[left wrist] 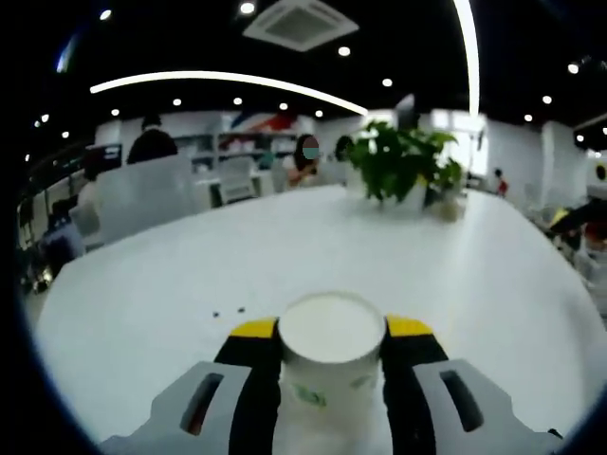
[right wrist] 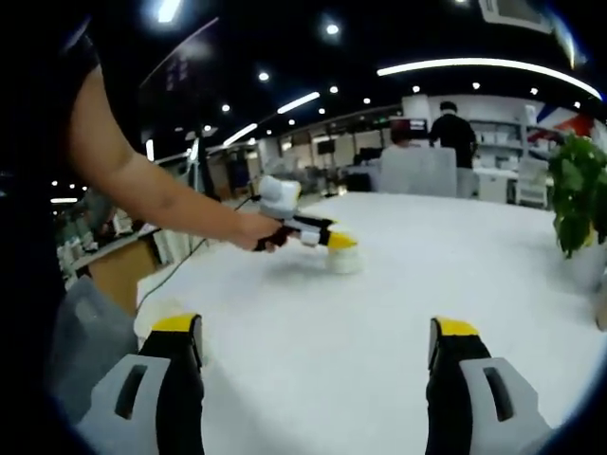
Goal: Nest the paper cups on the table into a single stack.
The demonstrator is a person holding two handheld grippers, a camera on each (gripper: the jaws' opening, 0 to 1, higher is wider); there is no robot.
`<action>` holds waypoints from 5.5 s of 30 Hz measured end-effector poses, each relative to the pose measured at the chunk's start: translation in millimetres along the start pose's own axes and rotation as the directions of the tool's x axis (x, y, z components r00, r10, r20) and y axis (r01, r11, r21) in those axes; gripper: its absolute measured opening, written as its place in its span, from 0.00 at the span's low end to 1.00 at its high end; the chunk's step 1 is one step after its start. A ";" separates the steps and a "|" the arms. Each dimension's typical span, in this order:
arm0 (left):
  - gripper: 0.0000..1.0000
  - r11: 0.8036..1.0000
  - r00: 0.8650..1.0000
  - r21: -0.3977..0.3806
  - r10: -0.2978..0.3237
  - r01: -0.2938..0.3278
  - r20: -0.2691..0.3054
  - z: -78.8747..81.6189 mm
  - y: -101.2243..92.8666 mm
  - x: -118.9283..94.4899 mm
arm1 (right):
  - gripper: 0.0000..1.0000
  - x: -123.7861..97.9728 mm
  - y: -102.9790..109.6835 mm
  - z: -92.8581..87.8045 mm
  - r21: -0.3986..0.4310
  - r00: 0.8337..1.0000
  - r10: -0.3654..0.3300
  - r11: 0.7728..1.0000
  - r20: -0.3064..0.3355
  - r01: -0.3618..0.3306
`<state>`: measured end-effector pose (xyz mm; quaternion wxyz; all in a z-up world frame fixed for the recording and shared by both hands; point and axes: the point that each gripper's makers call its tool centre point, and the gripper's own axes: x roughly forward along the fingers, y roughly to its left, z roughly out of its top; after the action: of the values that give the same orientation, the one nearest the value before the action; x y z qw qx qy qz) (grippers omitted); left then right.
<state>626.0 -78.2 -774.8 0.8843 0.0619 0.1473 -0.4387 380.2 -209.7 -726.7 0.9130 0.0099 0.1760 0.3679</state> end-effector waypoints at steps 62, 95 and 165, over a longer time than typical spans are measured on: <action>0.39 0.993 0.993 0.063 -0.104 0.101 0.046 168.5 0.3 -52.8 | 1.00 -10.6 6.2 41.4 -0.090 0.999 -0.024 0.996 0.022 0.026; 0.39 0.963 0.966 0.112 -0.252 0.245 0.056 174.1 -85.7 -120.2 | 1.00 -24.9 28.2 65.1 -0.096 0.997 -0.004 0.995 0.072 0.011; 0.39 0.904 0.911 0.165 -0.408 0.394 0.058 137.7 -256.1 -248.6 | 1.00 -47.4 81.3 93.9 -0.161 0.984 0.114 0.983 0.134 -0.092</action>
<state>308.8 -78.3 -560.8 0.7736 0.0765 0.0832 -0.6235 325.2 -172.0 -611.7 0.9009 -0.0253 0.0806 0.4258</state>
